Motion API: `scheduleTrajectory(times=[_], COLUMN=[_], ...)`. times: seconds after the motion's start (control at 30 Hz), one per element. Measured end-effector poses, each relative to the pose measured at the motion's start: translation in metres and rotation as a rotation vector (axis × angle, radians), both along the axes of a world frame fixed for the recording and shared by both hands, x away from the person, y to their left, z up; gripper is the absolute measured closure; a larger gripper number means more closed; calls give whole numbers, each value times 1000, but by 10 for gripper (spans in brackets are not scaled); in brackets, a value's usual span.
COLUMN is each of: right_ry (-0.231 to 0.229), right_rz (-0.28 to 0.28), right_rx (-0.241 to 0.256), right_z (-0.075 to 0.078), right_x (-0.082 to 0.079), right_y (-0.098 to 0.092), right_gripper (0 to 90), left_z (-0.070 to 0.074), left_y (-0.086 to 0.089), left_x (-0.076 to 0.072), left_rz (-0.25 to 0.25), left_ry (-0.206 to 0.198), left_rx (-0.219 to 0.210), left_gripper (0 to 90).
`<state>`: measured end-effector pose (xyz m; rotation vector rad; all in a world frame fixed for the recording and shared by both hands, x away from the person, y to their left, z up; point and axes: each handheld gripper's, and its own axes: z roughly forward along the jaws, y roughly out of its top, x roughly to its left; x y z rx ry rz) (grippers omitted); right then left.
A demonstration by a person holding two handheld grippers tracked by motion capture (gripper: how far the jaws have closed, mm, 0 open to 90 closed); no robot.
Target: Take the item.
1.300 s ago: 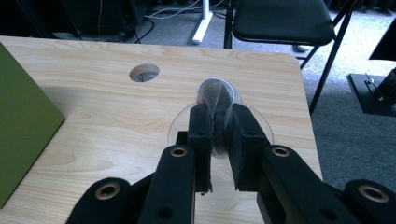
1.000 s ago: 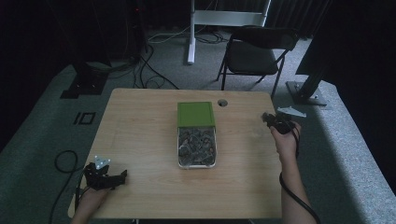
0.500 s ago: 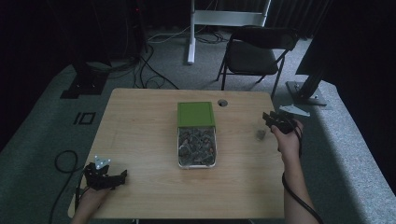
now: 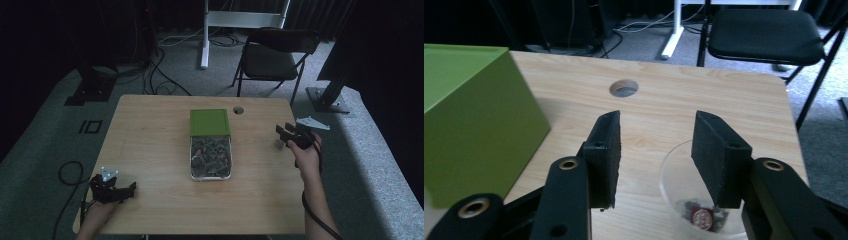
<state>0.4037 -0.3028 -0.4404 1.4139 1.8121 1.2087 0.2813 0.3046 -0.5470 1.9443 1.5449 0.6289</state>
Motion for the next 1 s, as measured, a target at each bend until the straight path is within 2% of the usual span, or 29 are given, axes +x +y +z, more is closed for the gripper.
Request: scheduleTrajectory(times=[0.6, 1.0], right_ry=[-27, -20], right_rz=[120, 180], right_rx=[-16, -9], right_z=[-2, -16], right_x=[-25, -43], right_y=[21, 28], right_gripper=[503, 486], left_z=[0, 0], left_y=[0, 0], left_x=[0, 0], left_rz=[0, 0], left_ry=[0, 0], left_rx=[0, -1], left_gripper=[17, 17])
